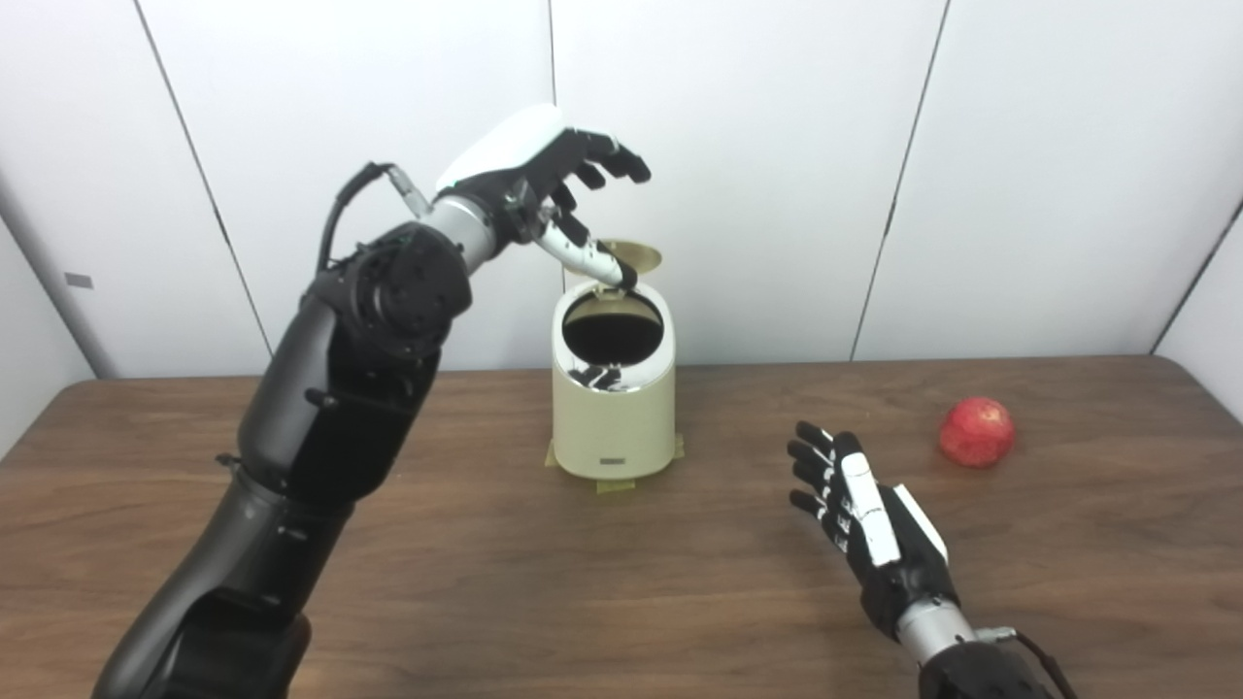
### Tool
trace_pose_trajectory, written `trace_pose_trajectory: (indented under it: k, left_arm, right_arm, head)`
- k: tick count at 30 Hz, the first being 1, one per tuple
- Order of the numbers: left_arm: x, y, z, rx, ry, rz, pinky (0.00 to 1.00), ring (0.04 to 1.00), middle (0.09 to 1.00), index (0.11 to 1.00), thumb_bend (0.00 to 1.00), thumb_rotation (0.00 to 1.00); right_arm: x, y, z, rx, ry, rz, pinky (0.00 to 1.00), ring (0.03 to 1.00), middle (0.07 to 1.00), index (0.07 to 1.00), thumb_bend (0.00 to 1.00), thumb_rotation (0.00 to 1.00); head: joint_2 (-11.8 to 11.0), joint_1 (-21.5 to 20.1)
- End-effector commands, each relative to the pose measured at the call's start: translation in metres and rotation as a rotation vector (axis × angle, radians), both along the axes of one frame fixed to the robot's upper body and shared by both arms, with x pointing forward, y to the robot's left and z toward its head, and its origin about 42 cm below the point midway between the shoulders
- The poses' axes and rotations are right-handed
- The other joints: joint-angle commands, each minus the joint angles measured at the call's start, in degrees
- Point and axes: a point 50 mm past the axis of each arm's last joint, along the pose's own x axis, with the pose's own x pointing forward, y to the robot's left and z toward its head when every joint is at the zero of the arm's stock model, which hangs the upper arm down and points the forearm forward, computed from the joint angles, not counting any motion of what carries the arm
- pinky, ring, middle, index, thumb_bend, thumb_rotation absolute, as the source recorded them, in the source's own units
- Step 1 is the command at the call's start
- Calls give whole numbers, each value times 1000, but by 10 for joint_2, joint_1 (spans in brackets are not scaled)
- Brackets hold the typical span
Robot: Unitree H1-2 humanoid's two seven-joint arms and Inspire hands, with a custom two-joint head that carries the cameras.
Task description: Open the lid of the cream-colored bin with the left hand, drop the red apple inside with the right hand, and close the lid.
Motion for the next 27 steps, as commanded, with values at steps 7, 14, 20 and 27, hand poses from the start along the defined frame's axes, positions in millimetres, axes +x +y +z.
trace_pose_trajectory:
  k: [7, 14, 20, 27]
  left_arm:
    - [-28, 48, -45, -247, 84, 3, 731, 800, 819, 808, 493, 301]
    - [-66, 87, -110, -415, 180, 94, 799, 843, 883, 927, 422, 697]
    - [-93, 104, -149, -575, 252, 126, 907, 923, 957, 997, 492, 844]
    - [-112, 115, -188, -713, 295, 157, 930, 954, 980, 1000, 507, 988]
  right_arm:
    - [8, -3, 25, 29, -106, -31, 850, 913, 918, 903, 509, 566]
    - [8, -10, 31, 22, -149, -68, 764, 867, 904, 890, 597, 259]
    - [7, -17, 33, 47, -179, -101, 742, 869, 904, 874, 641, 179]
    - [5, -36, 37, -78, -221, -146, 709, 852, 886, 865, 677, 241]
  head:
    - [3, -6]
    - [4, -23]
    - [7, -37]
    - [11, -69]
